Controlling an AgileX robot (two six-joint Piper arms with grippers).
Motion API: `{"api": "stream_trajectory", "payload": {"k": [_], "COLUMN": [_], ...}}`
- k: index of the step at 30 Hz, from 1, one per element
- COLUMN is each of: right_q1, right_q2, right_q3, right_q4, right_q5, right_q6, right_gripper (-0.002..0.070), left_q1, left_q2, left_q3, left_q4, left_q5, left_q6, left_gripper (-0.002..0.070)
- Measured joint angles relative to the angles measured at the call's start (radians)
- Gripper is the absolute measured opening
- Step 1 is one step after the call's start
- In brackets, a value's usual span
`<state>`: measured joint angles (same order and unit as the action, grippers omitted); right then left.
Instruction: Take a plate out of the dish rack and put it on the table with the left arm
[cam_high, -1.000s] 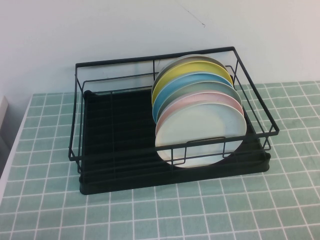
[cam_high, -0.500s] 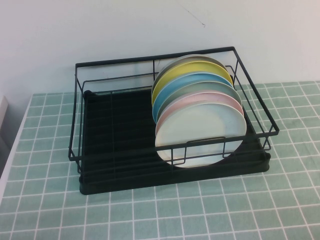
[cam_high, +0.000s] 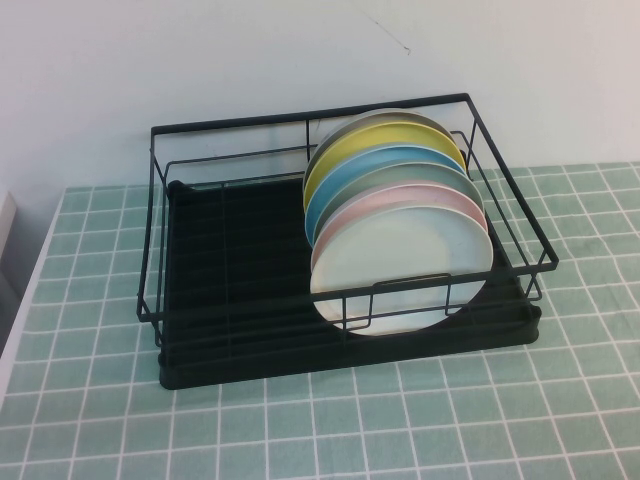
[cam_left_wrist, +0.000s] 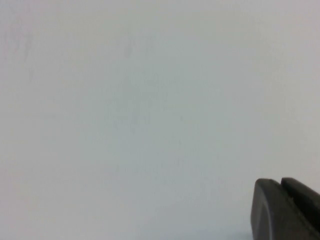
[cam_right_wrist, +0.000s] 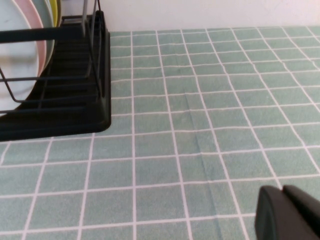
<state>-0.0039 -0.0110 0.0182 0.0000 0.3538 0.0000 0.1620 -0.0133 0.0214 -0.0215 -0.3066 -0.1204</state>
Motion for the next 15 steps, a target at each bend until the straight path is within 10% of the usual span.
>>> {"api": "stream_trajectory", "payload": {"k": [15], "right_q1": [0.000], "right_q2": [0.000], "right_q3": [0.000], "right_q4": [0.000], "right_q5": [0.000], "right_q6": [0.000], "right_gripper": [-0.0002], "left_q1": [0.000], "left_q2": [0.000], "left_q3": [0.000], "left_q4": [0.016], "left_q5": [-0.296], "left_q6": [-0.024], "left_gripper": [-0.0003]}}
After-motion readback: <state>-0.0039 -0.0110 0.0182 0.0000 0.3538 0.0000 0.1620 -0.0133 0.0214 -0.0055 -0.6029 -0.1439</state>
